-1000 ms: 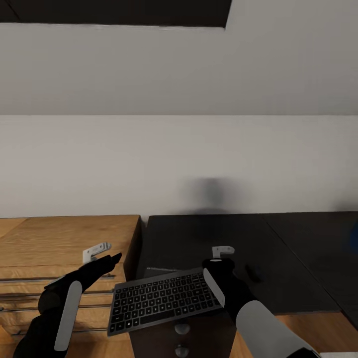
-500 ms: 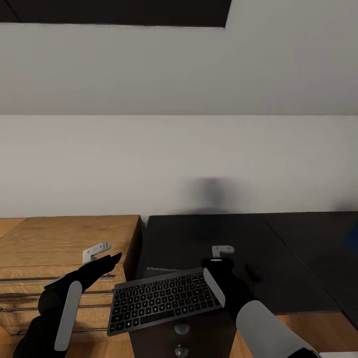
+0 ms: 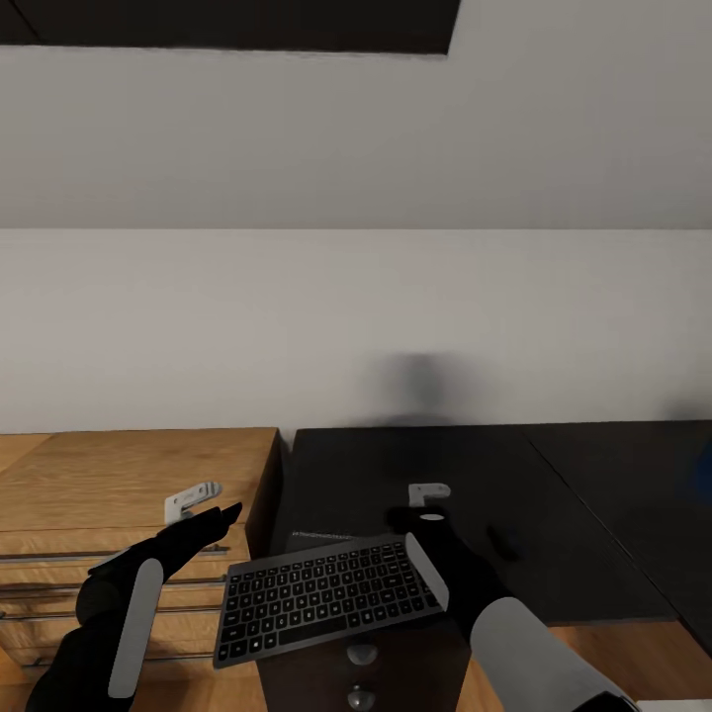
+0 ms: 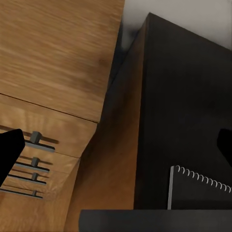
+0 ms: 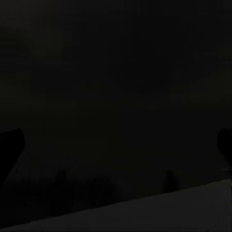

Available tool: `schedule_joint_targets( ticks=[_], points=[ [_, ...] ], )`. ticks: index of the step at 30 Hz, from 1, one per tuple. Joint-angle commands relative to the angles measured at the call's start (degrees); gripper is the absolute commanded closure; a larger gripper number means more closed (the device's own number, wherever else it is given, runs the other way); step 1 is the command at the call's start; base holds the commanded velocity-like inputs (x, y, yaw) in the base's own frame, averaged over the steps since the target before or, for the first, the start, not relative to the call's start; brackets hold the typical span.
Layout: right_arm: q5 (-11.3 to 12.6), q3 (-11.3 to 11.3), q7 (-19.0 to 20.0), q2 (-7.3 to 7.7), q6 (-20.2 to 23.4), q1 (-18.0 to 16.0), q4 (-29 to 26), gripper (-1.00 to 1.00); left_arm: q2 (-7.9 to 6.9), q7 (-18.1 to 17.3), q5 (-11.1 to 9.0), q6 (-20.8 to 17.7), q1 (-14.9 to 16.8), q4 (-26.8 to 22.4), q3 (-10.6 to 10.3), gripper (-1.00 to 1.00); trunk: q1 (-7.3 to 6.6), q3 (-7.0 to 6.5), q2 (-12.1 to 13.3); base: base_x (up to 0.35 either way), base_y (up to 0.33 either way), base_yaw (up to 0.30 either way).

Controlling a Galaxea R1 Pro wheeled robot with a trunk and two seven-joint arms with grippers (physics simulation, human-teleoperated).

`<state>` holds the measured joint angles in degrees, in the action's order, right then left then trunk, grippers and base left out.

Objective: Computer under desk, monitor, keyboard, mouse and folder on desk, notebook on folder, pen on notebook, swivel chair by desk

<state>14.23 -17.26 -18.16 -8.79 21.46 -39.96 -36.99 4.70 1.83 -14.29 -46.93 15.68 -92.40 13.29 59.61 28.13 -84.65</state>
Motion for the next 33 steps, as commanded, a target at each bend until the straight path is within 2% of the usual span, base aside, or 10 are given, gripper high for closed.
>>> schedule_joint_targets(
  ticks=[1, 11, 24, 33],
  points=[
    [0.58, -0.34, 0.0, 0.11, 0.15, -0.04, -0.08, -1.0, 0.05, 0.19, -0.48, -0.32, 0.05, -0.06, 0.1, -1.0, 0.0, 0.06, -0.04, 0.0, 0.0, 0.0],
    [0.49, -0.4, 1.89, 0.55, 0.0, -0.03, 0.0, -1.0, 0.05, 0.19, -0.48, -0.27, 0.05, -0.06, 0.08, -1.0, 0.0, 0.06, -0.04, 0.019, 0.0, 0.0],
    [0.03, -0.41, 2.48, 1.0, -0.03, -0.04, 0.4, -1.0, 0.05, 0.19, -0.48, -0.28, 0.05, -0.06, 0.09, -1.0, 0.0, 0.06, -0.04, 0.195, 0.0, 0.0],
    [-0.16, -0.09, 7.89, 1.87, 0.03, -0.08, 1.84, -1.0, 0.05, 0.19, -0.48, -0.35, 0.05, -0.06, 0.09, -1.0, 0.0, 0.06, -0.04, 0.028, 0.0, 0.0]
  ],
)
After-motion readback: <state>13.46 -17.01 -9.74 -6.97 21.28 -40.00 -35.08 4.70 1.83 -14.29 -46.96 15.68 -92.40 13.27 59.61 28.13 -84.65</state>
